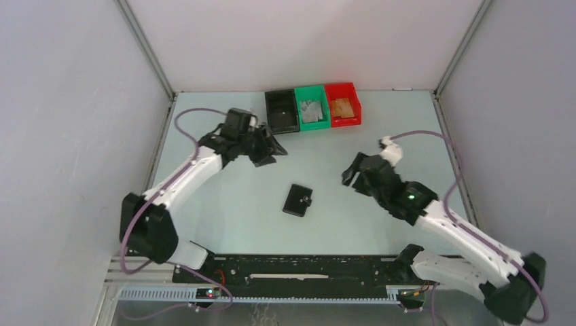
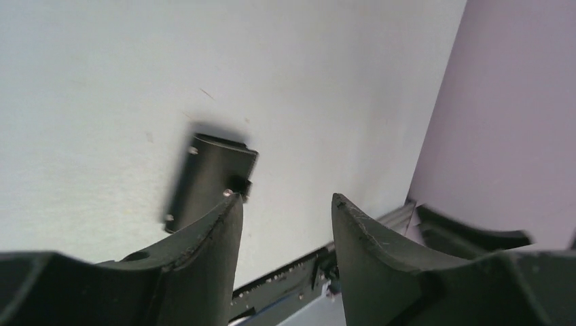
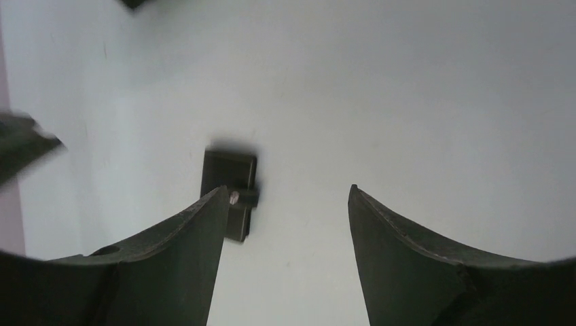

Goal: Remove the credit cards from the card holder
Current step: Move the card holder to the center of the board, then open the card holder at the center of the board.

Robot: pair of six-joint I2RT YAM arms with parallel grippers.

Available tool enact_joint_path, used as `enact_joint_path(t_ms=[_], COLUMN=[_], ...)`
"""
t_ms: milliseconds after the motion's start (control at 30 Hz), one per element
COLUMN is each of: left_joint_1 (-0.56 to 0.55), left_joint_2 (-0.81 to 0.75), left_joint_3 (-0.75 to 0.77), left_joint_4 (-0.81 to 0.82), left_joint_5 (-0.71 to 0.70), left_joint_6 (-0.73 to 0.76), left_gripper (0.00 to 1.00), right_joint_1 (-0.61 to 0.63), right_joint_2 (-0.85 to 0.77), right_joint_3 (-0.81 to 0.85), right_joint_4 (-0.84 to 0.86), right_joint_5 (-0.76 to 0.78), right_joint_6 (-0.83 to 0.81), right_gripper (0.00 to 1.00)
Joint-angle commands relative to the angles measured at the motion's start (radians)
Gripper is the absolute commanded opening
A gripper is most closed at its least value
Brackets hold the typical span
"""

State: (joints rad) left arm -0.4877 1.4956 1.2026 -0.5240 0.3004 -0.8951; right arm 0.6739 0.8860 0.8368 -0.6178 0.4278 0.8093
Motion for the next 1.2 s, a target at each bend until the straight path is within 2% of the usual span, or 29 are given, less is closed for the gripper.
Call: enact_joint_path(t_ms=[0,100,233,467,567,733,1000,1067,1167], left_joint_1=[0.12,0.201,0.277,0.282,0.282,0.282,0.28,0.281,0.279], left_joint_2=[-0.147,-0.217,-0.264,-0.256,-0.245,-0.232,-0.215,-0.215,-0.224], left_joint_3=[-0.09,-0.114,-0.168,-0.219,-0.225,-0.231,-0.268,-0.27,-0.274], left_joint_4=[-0.029,-0.102,-0.12,-0.102,-0.099,-0.089,-0.039,-0.038,-0.037], left_joint_5=[-0.023,-0.091,-0.09,-0.05,-0.04,-0.024,0.023,0.028,0.028], left_joint_6=[0.072,0.104,0.116,0.109,0.113,0.121,0.101,0.105,0.112], left_gripper=[0.56,0.56,0.56,0.54,0.54,0.53,0.52,0.52,0.52], right_joint_1=[0.212,0.29,0.318,0.316,0.316,0.316,0.312,0.306,0.299], right_joint_2=[0.166,0.354,0.565,0.776,0.853,0.917,0.962,0.965,0.946], right_joint_3=[0.03,0.103,0.228,0.383,0.437,0.475,0.475,0.469,0.444], right_joint_4=[0.085,0.092,0.059,0.038,-0.012,-0.117,-0.18,-0.179,-0.162], right_joint_5=[0.097,0.096,0.041,-0.008,-0.028,-0.024,-0.014,-0.016,0.0], right_joint_6=[0.187,0.219,0.217,0.186,0.209,0.267,0.312,0.32,0.328], right_gripper=[0.73,0.73,0.72,0.69,0.64,0.59,0.56,0.51,0.37])
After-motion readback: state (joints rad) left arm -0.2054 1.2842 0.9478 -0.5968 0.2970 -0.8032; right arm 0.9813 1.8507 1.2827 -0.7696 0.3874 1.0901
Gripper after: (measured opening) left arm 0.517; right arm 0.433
